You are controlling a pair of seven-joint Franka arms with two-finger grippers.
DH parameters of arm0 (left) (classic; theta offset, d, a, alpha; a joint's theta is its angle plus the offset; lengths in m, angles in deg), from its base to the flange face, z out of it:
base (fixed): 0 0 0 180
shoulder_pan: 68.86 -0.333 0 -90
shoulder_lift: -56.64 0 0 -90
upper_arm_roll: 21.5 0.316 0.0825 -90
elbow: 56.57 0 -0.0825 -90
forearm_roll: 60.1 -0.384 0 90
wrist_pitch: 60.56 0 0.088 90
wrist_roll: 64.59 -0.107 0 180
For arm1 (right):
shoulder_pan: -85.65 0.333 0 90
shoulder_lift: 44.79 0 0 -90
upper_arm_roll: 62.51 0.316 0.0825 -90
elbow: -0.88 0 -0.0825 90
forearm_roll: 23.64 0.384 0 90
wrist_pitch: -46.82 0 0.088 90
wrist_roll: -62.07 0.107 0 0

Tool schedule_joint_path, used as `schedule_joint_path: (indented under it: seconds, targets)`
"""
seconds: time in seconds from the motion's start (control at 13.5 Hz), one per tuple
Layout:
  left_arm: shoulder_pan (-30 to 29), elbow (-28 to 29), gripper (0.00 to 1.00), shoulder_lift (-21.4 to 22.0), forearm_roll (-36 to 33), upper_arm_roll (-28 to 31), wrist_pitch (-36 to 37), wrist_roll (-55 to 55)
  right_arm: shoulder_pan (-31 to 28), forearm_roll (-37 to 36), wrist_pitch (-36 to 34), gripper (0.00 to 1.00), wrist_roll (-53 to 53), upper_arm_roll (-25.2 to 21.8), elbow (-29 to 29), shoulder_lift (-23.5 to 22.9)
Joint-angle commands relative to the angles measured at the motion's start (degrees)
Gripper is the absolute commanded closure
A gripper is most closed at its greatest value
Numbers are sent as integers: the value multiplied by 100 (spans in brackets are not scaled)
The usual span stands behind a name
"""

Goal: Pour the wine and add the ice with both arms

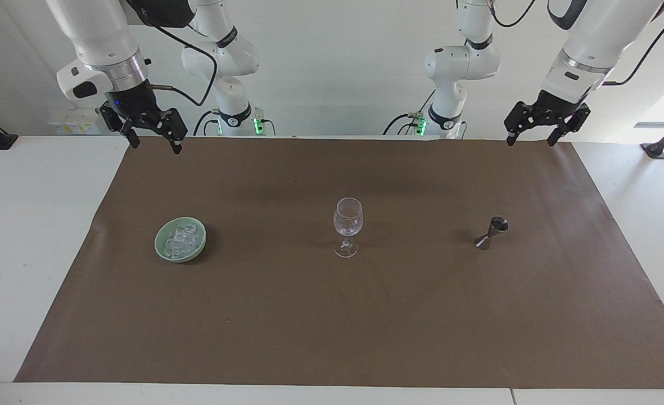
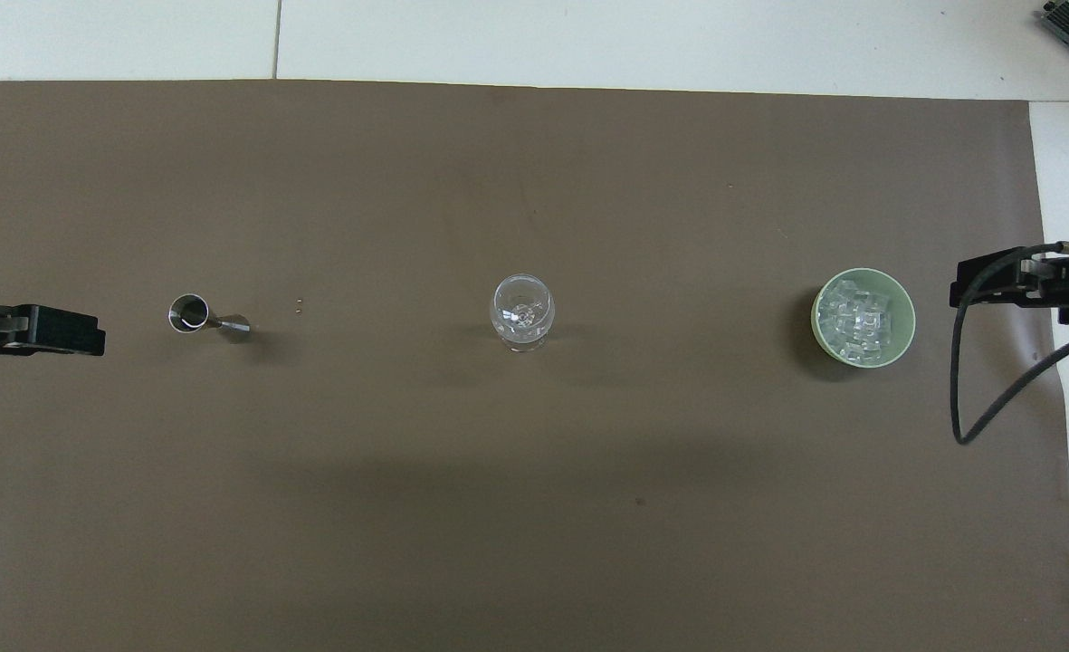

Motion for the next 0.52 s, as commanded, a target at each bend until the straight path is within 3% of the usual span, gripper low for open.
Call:
schedule_joint_path:
  seconds: [0.0, 0.44]
  targets:
    - [56, 132, 0, 77, 8, 49, 21, 307, 12, -24, -34, 0, -143, -22, 112, 107]
    - [-154, 123, 0, -168, 122, 75, 284, 929, 12, -24, -34, 0, -152, -22, 112, 107]
